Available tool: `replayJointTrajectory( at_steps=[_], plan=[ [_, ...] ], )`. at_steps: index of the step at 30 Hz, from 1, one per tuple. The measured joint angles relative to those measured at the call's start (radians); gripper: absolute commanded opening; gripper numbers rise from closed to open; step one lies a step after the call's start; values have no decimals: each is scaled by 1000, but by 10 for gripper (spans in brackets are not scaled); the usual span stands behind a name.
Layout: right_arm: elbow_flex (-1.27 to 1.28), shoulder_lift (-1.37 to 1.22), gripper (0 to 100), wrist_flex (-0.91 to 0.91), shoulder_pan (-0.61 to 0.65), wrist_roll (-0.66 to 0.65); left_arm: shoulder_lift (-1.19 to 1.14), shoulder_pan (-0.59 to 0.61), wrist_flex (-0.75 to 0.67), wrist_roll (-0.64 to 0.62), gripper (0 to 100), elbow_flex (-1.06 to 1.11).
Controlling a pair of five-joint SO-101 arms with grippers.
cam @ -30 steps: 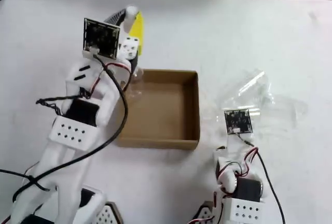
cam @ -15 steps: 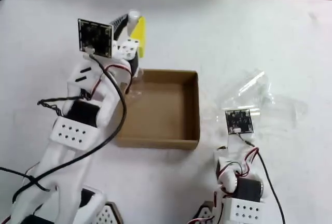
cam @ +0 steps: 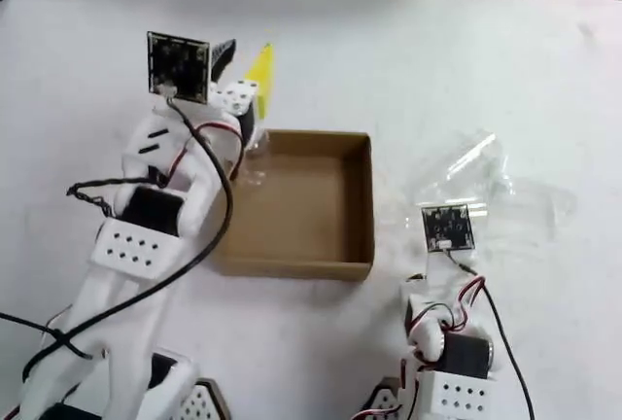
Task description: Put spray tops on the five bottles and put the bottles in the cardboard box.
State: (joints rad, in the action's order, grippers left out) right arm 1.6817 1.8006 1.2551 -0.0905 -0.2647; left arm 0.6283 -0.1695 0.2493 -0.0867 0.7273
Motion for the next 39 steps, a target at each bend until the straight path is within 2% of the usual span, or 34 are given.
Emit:
replayJointTrajectory(
  at_steps=[8, 14, 18, 24, 29, 34, 39],
  plan=[
    [0, 0, 18, 0, 0, 0, 0, 58, 2, -28, 154, -3],
    [0, 0, 18, 0, 0, 0, 0, 204, 91, -28, 157, -55],
    [0, 0, 17, 0, 0, 0, 0, 333, 235, -28, 158, -106],
    [0, 0, 16, 0, 0, 0, 0, 508, 555, -28, 155, -160],
    [0, 0, 16, 0, 0, 0, 0, 572, 752, -31, 154, -121],
    [0, 0, 16, 0, 0, 0, 0, 520, 738, -120, 154, 35],
    [0, 0, 16, 0, 0, 0, 0, 485, 555, -140, 154, 219]
  ],
)
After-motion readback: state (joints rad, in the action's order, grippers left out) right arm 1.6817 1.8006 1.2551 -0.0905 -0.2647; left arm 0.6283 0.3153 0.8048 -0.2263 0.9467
